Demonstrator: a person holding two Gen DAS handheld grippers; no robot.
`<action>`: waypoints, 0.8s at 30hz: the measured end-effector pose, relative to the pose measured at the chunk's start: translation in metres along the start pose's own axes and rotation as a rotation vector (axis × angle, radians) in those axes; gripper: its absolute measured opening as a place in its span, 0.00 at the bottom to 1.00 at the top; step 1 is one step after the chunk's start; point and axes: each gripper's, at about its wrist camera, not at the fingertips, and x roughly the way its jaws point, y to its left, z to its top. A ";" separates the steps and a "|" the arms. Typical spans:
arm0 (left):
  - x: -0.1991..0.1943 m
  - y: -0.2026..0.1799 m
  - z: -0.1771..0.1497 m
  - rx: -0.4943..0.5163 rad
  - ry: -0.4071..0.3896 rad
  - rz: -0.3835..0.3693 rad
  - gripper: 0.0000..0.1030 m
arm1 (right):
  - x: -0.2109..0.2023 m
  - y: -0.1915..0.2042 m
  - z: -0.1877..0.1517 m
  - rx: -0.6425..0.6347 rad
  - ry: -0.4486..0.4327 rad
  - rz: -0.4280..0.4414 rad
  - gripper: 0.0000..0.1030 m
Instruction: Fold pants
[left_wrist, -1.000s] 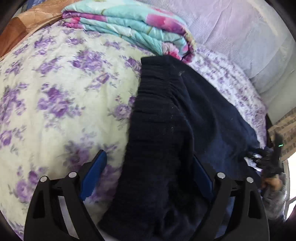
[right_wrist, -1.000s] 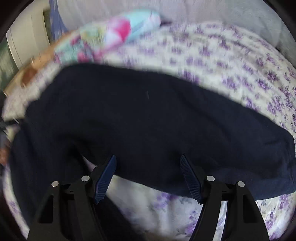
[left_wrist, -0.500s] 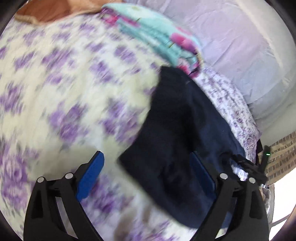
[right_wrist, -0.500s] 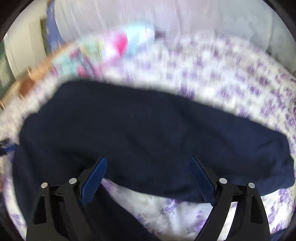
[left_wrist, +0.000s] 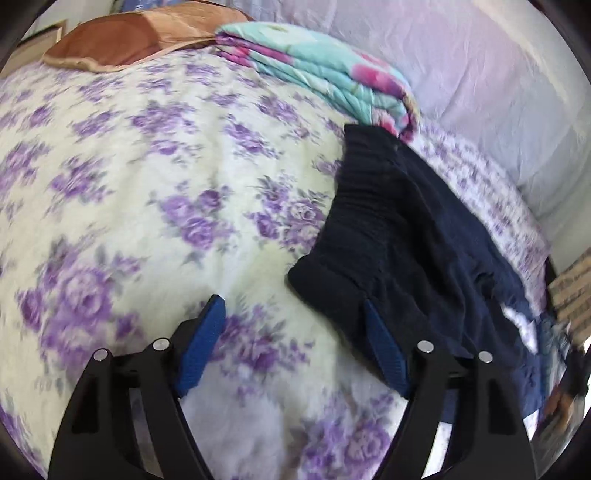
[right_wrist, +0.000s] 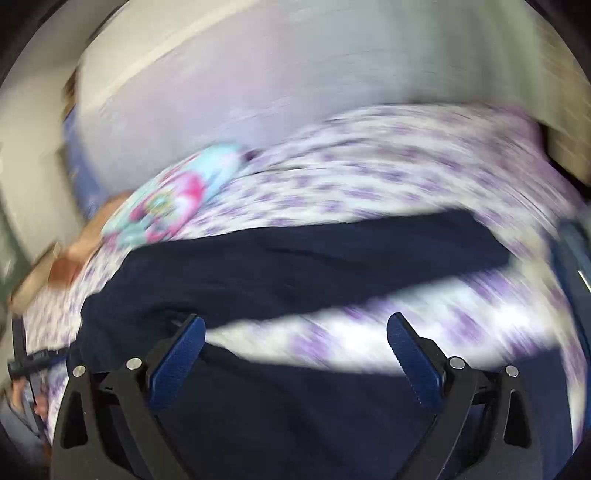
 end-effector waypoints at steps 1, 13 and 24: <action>-0.005 0.001 -0.003 -0.024 -0.019 -0.007 0.73 | -0.020 -0.027 -0.015 0.091 -0.009 -0.012 0.96; -0.023 -0.012 -0.035 -0.183 -0.004 -0.264 0.94 | -0.104 -0.145 -0.130 0.689 -0.061 0.181 0.95; -0.011 -0.029 -0.041 -0.138 -0.034 -0.134 0.96 | -0.076 -0.142 -0.129 0.659 -0.045 0.037 0.97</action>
